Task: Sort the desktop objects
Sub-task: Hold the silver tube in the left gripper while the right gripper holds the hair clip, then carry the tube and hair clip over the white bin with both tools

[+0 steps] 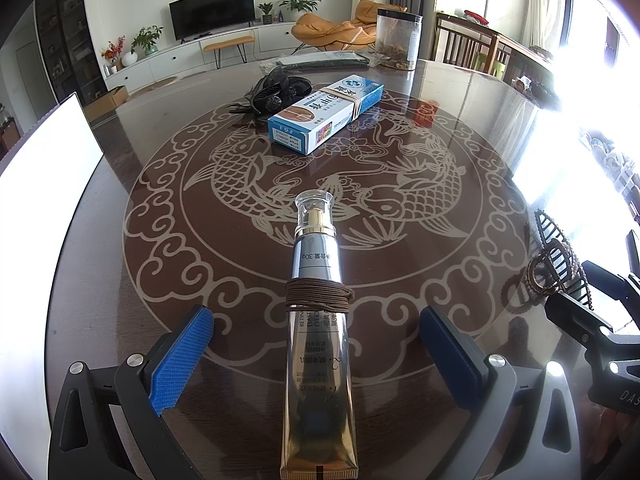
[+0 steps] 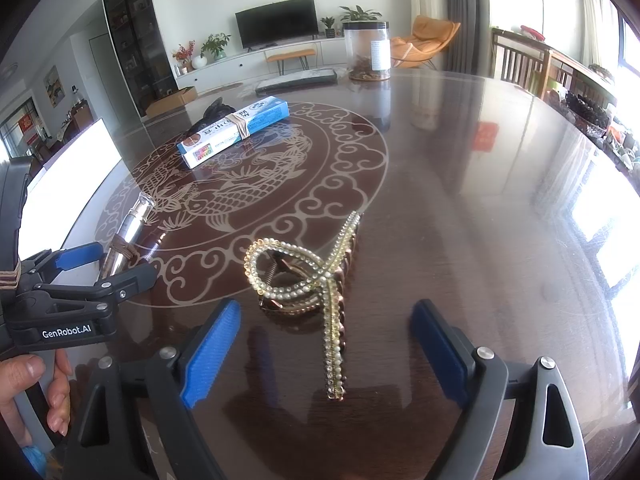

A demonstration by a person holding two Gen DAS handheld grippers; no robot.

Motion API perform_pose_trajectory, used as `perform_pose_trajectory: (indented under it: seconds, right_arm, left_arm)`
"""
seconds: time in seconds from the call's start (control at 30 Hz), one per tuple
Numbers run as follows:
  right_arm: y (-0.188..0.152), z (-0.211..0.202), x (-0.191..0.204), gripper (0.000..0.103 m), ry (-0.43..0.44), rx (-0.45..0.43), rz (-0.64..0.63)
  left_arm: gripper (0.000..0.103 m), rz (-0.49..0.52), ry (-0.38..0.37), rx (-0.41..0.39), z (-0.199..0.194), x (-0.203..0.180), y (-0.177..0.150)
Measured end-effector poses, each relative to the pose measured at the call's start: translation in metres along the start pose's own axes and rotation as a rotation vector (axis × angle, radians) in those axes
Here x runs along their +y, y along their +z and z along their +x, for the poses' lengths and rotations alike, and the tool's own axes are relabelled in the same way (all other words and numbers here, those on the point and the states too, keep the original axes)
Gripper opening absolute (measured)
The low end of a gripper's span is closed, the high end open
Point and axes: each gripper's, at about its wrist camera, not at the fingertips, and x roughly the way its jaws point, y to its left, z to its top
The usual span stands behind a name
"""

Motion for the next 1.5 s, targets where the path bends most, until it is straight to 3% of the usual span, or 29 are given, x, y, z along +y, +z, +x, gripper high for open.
perform_pose_trajectory:
  seconds: [0.23,0.37,0.53,0.6,0.67,0.7,0.73,0.77,0.97,1.0,1.03,1.07,1.1,1.3,1.5]
  right_arm:
    - [0.0,0.0,0.0,0.089,0.003,0.001,-0.001]
    - [0.0,0.0,0.0,0.091,0.014,0.001,0.002]
    - [0.001,0.001,-0.001,0.091,0.026,-0.001,0.011]
    - [0.003,0.003,-0.001,0.099,0.059,0.015,0.002]
    - [0.006,0.006,0.0,0.103,0.075,0.037,-0.017]
    - [0.006,0.006,0.0,0.103,0.077,0.043,-0.022]
    - [0.005,0.004,0.001,0.103,0.076,0.048,-0.026]
    - [0.004,0.003,0.001,0.103,0.075,0.053,-0.024]
    - [0.009,0.004,0.0,0.103,0.144,0.037,0.062]
    - [0.012,0.007,0.002,0.101,0.129,0.03,0.065]
    - [0.015,0.008,0.004,0.088,0.108,0.023,0.054]
    - [0.019,0.01,0.007,0.051,0.083,0.023,0.035]
    - [0.021,0.01,0.008,0.044,0.073,0.032,0.035]
    - [0.026,-0.025,0.014,0.043,0.09,-0.007,0.016]
    - [0.05,-0.073,0.066,0.043,0.151,-0.08,-0.122]
  left_arm:
    - [0.103,0.004,-0.012,0.004,0.001,0.001,0.0]
    - [0.103,0.1,-0.077,0.046,-0.005,0.006,-0.005]
    - [0.103,0.122,-0.083,0.087,-0.009,0.013,-0.008]
    - [0.103,0.11,-0.075,0.089,-0.006,0.009,-0.003]
    - [0.094,0.114,-0.076,0.043,-0.005,0.004,0.001]
    - [0.069,0.12,-0.078,0.006,-0.008,0.0,0.001]
    - [0.034,0.128,-0.08,-0.016,-0.01,-0.002,0.003]
    - [0.029,0.133,-0.077,-0.018,-0.011,-0.005,0.004]
    - [0.028,0.071,-0.113,-0.043,-0.024,0.007,-0.008]
    - [0.028,0.06,-0.117,-0.054,-0.029,0.009,-0.011]
    - [0.028,0.052,-0.123,-0.066,-0.034,0.012,-0.013]
    - [0.028,0.045,-0.13,-0.077,-0.039,0.016,-0.013]
    - [0.028,0.039,-0.137,-0.091,-0.047,0.019,-0.014]
    - [0.028,0.008,-0.168,-0.215,-0.107,0.041,-0.019]
    - [0.028,-0.08,-0.216,-0.31,-0.167,0.078,-0.023]
